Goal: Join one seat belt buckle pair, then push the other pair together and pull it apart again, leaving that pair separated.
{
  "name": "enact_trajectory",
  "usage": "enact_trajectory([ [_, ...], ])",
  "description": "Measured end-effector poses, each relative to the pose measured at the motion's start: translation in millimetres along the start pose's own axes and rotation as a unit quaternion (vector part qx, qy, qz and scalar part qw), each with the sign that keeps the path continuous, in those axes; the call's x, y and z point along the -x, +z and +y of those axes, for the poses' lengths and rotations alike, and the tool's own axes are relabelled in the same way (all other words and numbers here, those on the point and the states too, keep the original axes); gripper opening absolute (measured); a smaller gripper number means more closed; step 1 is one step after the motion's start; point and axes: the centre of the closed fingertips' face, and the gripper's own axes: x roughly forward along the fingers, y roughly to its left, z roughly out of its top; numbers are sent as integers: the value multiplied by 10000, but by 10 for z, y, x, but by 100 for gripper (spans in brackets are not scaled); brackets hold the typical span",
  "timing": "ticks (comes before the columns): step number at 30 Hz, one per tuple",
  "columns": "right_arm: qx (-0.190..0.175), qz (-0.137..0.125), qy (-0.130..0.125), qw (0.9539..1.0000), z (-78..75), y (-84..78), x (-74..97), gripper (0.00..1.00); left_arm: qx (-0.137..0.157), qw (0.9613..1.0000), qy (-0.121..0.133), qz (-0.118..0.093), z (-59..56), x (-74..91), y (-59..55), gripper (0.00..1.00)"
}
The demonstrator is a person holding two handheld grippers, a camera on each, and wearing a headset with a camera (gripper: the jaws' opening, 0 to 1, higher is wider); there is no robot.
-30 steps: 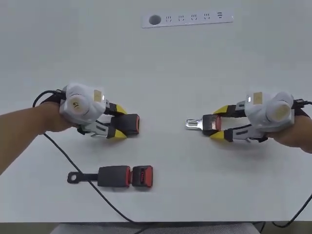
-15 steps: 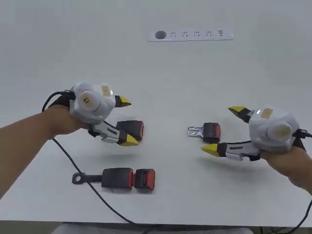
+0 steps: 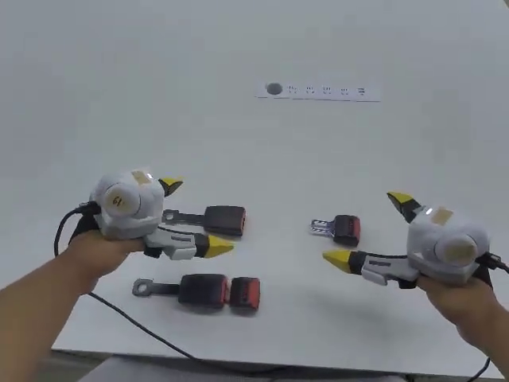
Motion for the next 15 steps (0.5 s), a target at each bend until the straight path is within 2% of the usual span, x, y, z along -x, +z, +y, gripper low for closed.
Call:
enact_trajectory([
  [4,78,-6,26,10000,105,-5,70,100,30,10000,35,7,-64,188,-103,100],
  [6,99,-10,66,9999,159,-19,110,100,77,9999,-55,42,-112,279,-156,100],
  [12,64,-83,103,9999,242,-54,240,100,-76,9999,-128,82,-216,511,-236,100],
  [15,47,-86,97,9999,285,-72,306,100,-87,9999,-67,77,-249,594,-265,100],
])
